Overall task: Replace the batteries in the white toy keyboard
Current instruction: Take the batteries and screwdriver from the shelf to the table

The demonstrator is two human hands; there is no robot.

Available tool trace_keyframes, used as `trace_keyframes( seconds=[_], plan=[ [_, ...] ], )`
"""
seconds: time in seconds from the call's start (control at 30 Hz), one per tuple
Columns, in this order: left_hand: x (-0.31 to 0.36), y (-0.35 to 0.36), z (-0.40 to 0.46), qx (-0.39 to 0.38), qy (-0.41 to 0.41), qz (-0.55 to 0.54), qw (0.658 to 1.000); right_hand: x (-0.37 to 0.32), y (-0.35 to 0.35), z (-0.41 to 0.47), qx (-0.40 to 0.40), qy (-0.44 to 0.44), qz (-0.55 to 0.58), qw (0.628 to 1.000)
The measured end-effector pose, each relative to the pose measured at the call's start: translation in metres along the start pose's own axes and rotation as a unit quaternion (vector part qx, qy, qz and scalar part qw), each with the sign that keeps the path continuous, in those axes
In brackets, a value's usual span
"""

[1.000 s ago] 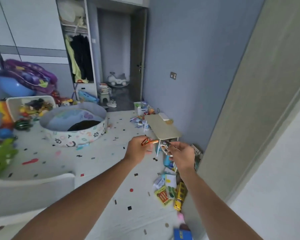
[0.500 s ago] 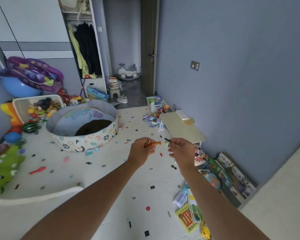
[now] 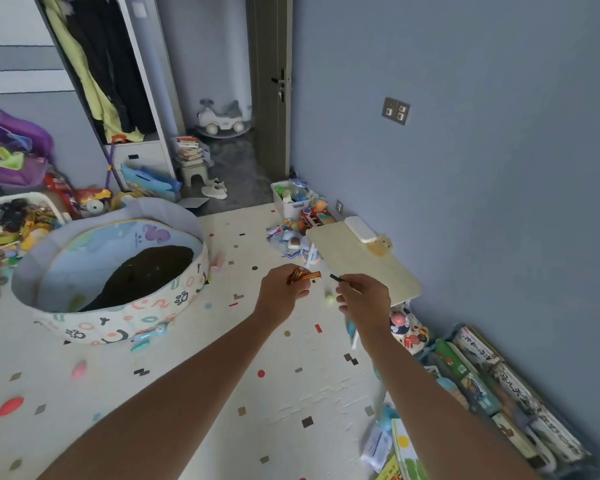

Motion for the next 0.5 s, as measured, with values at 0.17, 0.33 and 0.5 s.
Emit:
trace_keyframes(
  seconds=[0.17,0.33,0.5],
  plan=[
    [-0.021,0.001,0.116,-0.051,-0.017,-0.009,0.999,0.001,0.067,0.081,0.041,0.046,0.014,0.998],
    [-0.039,0.021,0.224,-0.100,-0.025,-0.001,0.995,0.005,0.120,0.171,0.070,0.067,0.031,0.995],
    [-0.060,0.057,0.338,-0.126,-0.015,0.026,0.992,0.016,0.172,0.285,0.092,0.070,0.028,0.993]
  ],
)
Point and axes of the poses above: each hand's wrist, its own z-axis towards the middle knuckle, its own y-axis out of the palm, x = y × z, the point moved 2 cm from there along z, towards the middle knuckle, and after that the axes turned 6 degrees about x, right-handed, at the moved point
